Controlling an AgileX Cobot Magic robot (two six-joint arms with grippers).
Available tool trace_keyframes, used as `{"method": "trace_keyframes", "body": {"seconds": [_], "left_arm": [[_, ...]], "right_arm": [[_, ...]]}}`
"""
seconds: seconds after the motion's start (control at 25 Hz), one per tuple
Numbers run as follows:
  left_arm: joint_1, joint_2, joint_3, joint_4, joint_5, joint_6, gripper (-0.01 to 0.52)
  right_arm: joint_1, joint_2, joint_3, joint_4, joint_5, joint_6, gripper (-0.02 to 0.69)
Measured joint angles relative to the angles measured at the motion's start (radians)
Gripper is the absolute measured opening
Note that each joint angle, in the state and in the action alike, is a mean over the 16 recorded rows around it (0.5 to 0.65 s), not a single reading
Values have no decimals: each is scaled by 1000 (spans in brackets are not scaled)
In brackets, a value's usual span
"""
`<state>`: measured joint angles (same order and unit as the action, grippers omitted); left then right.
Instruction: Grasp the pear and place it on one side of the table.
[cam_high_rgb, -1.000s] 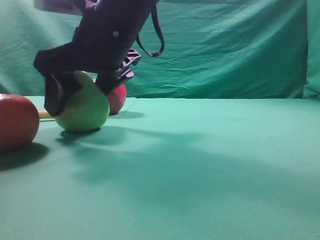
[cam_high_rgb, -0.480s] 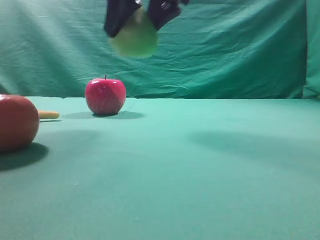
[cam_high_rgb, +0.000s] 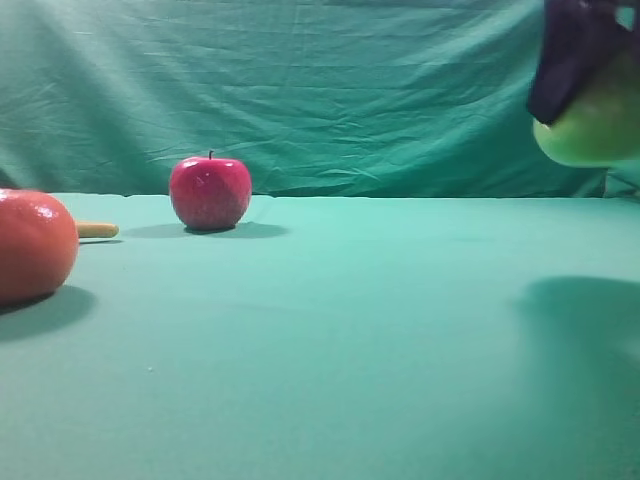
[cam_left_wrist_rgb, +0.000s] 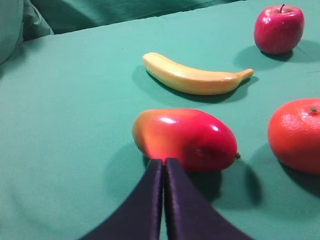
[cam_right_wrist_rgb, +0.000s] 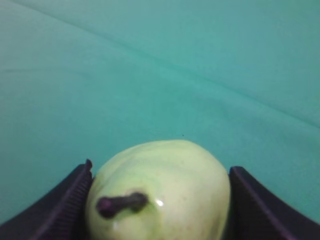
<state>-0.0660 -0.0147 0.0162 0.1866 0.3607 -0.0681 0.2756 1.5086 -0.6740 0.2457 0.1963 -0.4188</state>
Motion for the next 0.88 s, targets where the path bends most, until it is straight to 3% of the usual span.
{"method": "trace_keyframes", "body": {"seconds": [0.28, 0.6, 0.72, 0.88], "left_arm": [[0, 0, 0, 0, 0, 0, 0], [0, 0, 0, 0, 0, 0, 0], [0, 0, 0, 0, 0, 0, 0], [0, 0, 0, 0, 0, 0, 0]], "right_arm": [[-2, 32, 27, 0, -50, -2, 542], [-2, -61, -9, 0, 29, -2, 603], [-2, -142, -32, 0, 97, 0, 570], [-2, -282, -62, 0, 209, 14, 428]]}}
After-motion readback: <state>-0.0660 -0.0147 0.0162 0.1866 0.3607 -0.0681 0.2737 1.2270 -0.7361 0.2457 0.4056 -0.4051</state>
